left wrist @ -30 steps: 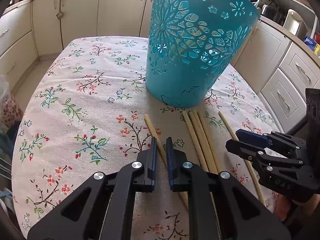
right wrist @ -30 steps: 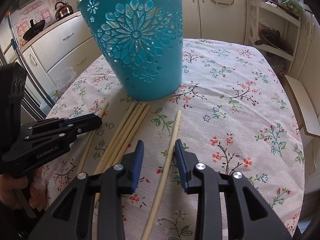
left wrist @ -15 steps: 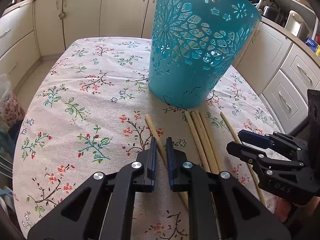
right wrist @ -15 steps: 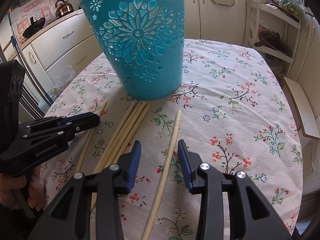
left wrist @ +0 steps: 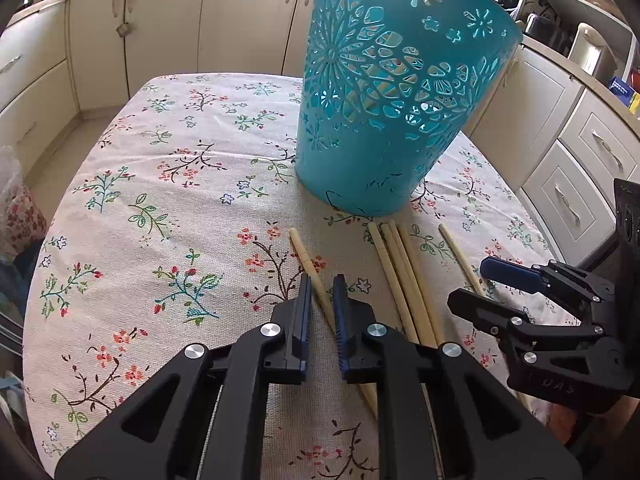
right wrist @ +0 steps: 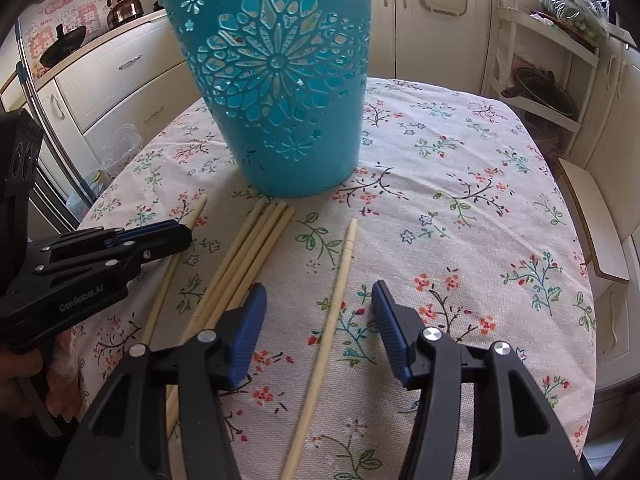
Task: Organize utensils
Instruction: 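Grasp a stick with the left tool while the right tool hovers open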
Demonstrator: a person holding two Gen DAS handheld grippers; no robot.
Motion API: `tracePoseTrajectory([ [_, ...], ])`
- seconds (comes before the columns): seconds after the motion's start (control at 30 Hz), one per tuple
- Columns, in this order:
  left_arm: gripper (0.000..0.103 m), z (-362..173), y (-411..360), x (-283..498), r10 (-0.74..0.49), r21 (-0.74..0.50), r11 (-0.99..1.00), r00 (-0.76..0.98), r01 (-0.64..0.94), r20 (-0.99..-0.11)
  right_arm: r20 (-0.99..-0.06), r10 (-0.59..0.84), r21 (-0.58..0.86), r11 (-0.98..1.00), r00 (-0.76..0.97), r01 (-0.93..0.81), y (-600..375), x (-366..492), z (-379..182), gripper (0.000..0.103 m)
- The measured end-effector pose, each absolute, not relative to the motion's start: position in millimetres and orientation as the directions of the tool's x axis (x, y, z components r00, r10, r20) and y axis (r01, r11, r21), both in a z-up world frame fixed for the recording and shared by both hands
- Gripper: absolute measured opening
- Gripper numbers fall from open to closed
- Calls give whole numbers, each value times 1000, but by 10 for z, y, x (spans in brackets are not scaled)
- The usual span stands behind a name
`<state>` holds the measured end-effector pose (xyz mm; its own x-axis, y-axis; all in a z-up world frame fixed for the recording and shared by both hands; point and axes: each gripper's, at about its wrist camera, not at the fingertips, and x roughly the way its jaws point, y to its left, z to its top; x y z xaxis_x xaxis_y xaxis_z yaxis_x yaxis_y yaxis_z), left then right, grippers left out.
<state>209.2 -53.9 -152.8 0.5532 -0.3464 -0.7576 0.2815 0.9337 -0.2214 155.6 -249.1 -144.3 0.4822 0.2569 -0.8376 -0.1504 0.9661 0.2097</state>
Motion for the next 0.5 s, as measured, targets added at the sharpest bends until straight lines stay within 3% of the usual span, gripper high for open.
tracePoseTrajectory([
  [0.5,11,-1531,-550,2087,-344,-217,934,553,282,-759,-836,263,217,964,482,-151,-2489,1554,-1439,55],
])
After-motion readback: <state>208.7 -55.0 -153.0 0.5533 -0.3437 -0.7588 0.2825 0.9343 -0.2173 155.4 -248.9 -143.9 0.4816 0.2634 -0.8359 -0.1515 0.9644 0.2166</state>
